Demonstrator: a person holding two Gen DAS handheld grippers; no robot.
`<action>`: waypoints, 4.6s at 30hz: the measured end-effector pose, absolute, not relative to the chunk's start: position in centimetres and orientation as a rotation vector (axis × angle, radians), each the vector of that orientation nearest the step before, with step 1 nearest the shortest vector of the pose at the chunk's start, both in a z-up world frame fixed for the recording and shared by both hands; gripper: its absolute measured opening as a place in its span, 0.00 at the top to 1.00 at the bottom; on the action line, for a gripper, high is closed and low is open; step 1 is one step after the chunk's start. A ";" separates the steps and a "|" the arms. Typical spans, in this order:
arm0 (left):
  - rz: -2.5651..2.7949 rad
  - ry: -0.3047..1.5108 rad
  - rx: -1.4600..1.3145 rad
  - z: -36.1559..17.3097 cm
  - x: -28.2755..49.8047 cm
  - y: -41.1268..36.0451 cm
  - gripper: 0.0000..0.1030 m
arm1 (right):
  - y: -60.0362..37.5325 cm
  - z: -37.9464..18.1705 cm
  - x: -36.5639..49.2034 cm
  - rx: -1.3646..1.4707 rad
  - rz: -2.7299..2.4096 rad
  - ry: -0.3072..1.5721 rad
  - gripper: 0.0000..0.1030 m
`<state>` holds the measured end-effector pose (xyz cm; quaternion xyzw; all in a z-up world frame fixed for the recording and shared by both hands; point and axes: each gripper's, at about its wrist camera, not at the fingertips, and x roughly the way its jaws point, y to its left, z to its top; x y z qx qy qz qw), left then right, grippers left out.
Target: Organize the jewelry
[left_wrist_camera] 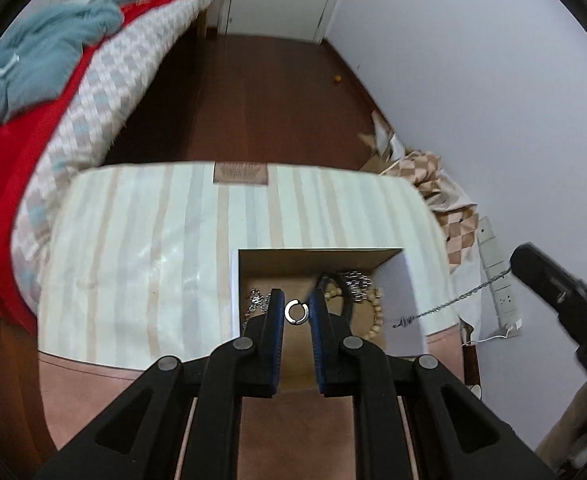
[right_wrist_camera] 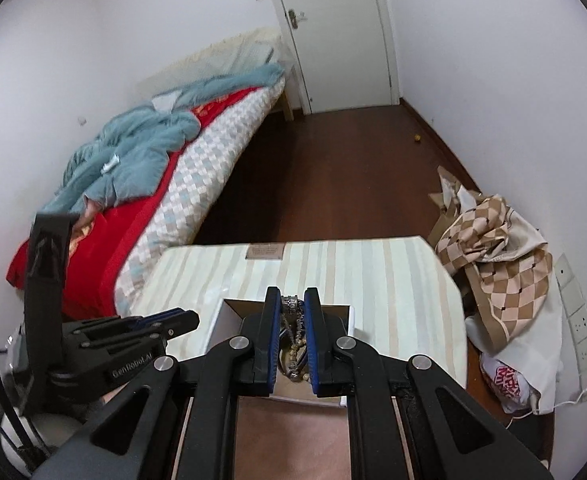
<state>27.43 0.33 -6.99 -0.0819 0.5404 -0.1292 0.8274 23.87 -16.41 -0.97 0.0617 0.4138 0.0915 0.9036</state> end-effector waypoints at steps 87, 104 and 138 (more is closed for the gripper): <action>0.035 0.828 -0.028 10.8 4.5 2.6 0.00 | -15.9 13.5 1.8 -0.033 -0.079 0.771 0.01; 0.040 0.917 -0.019 8.2 9.8 0.6 0.00 | -16.9 10.6 8.3 -0.023 -0.101 0.849 0.00; 0.055 0.966 0.002 5.4 12.2 0.5 0.00 | -17.6 5.5 12.9 -0.054 -0.109 0.974 0.00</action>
